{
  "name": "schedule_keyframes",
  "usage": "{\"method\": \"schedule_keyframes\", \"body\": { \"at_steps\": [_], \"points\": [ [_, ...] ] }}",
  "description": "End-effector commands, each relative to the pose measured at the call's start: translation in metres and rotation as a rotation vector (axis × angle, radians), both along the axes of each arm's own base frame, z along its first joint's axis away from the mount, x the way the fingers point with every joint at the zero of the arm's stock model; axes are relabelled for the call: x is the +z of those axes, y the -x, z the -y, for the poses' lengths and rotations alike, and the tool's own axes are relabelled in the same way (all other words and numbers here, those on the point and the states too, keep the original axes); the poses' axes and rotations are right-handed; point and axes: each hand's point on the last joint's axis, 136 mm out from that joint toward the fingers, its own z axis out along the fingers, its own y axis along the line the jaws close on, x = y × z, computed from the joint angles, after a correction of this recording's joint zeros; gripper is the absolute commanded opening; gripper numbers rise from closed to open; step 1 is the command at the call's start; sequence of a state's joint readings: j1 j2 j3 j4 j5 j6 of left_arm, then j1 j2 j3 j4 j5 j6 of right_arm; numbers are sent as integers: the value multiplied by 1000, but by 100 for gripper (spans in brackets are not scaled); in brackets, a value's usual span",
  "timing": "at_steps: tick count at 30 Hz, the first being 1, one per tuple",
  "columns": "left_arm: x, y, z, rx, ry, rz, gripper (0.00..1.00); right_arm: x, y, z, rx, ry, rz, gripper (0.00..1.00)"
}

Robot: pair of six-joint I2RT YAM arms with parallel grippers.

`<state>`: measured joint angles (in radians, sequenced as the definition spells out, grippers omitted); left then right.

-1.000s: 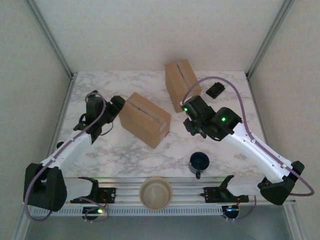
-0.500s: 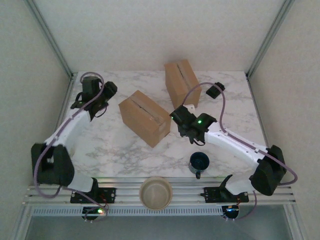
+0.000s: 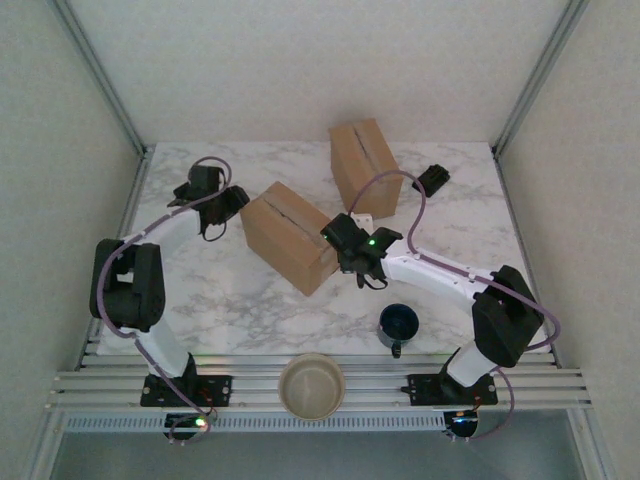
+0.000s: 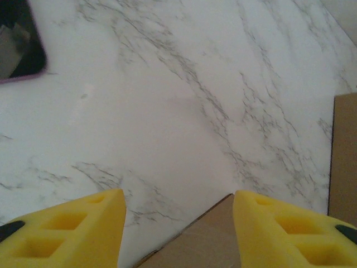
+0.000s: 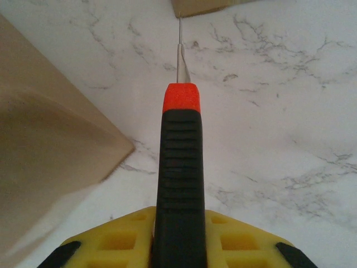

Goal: Unpack the express box

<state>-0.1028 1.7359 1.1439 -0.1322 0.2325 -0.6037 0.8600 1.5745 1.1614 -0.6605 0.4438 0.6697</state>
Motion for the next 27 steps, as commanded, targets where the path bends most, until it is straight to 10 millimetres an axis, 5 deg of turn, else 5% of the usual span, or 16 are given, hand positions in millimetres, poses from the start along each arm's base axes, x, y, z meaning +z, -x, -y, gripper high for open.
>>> {"method": "schedule_keyframes", "body": {
  "at_steps": [1,10,27],
  "points": [
    [18,6,22,-73,-1,34,53,18,-16,-8,-36,-70,62,0],
    [9,28,24,-37,-17,22,54,17,-21,-3,-47,-110,54,0],
    [43,-18,13,31,-76,105,63,17,3,2,-53,-137,45,0]
  ]
}}
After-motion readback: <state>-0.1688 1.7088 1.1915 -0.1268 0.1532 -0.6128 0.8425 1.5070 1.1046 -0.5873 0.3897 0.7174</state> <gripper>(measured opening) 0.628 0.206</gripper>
